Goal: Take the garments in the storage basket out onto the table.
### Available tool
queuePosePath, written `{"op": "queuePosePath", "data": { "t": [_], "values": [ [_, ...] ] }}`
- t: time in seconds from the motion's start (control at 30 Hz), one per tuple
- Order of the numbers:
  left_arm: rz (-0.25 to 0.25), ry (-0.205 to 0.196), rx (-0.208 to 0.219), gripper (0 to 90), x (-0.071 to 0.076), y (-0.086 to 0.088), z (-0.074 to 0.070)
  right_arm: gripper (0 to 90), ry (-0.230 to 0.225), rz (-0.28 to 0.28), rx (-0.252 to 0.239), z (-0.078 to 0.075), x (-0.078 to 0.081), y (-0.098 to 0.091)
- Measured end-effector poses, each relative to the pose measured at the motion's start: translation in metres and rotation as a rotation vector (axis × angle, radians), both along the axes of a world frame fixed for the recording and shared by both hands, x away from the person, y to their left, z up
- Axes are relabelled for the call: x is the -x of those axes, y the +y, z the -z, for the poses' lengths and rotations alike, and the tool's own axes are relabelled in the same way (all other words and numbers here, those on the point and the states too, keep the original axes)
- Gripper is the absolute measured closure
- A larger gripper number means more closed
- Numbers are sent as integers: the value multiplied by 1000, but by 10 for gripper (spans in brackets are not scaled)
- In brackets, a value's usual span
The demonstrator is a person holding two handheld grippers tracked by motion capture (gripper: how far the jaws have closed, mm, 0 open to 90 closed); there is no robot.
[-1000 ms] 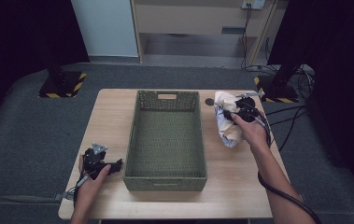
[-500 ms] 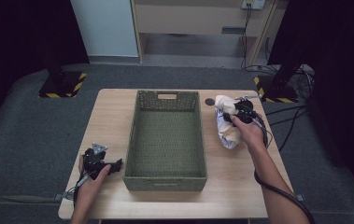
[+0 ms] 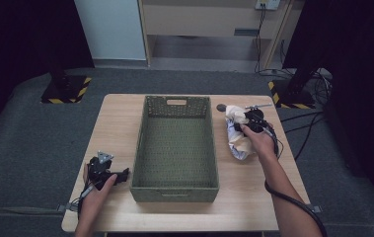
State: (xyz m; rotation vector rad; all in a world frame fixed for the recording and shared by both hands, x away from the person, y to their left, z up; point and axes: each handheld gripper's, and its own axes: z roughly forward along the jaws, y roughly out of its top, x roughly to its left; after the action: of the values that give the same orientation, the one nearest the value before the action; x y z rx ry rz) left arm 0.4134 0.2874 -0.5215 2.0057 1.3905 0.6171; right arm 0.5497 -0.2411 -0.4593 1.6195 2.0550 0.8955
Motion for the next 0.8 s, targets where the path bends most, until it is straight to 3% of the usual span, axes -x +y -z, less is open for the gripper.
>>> {"op": "queuePosePath", "data": {
  "t": [0.4, 0.8],
  "values": [
    [0, 0, 0, 0, 0, 0, 0, 467, 38, 15, -6, 19, -4, -4],
    [0, 0, 0, 0, 0, 0, 0, 452, 42, 13, -12, 29, -9, -4]
  ]
}}
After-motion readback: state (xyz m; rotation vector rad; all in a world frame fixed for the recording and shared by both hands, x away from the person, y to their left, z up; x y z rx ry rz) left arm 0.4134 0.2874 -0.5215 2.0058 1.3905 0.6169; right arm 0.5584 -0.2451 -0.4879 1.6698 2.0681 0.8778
